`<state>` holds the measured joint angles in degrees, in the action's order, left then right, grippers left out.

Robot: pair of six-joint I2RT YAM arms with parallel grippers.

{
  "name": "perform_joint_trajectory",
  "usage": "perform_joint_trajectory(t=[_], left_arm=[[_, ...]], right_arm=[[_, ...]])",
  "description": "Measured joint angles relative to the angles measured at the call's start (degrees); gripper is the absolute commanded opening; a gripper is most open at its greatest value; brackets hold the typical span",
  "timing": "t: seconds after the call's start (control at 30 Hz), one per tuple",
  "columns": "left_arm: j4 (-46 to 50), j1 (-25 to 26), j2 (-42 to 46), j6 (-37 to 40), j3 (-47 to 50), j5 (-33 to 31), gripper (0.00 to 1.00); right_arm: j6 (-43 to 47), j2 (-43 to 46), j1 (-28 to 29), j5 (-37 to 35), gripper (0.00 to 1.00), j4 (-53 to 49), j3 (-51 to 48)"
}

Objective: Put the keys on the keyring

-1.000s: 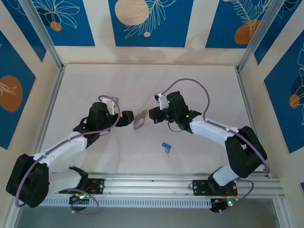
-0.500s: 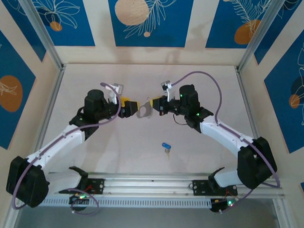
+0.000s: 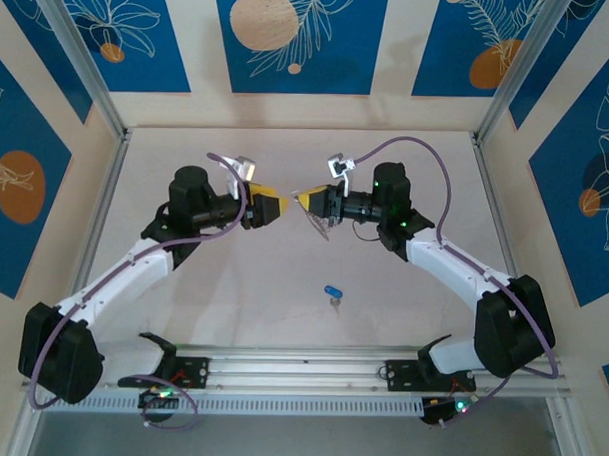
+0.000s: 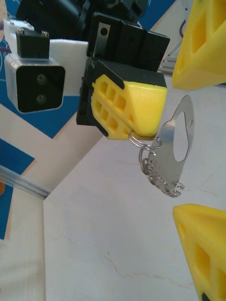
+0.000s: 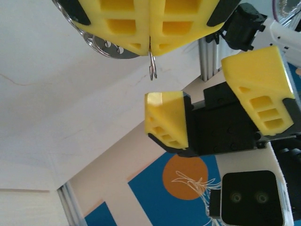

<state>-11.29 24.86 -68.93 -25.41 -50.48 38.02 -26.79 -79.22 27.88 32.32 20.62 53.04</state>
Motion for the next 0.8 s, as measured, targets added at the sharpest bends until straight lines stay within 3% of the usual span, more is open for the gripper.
perform_joint_trajectory(t=[0.53,0.8], left_arm=[[-6.6,-0.1,-3.3,-4.6,-0.6,4.1,0.43],[-9.0,-0.1,-3.8,-6.1,-0.6,5.4,0.41]], right_arm=[[-1.8,0.0,0.3,3.7,0.00,2.1,0.0],[-2.2,0.0,0.3,3.7,0.00,2.2,0.0]])
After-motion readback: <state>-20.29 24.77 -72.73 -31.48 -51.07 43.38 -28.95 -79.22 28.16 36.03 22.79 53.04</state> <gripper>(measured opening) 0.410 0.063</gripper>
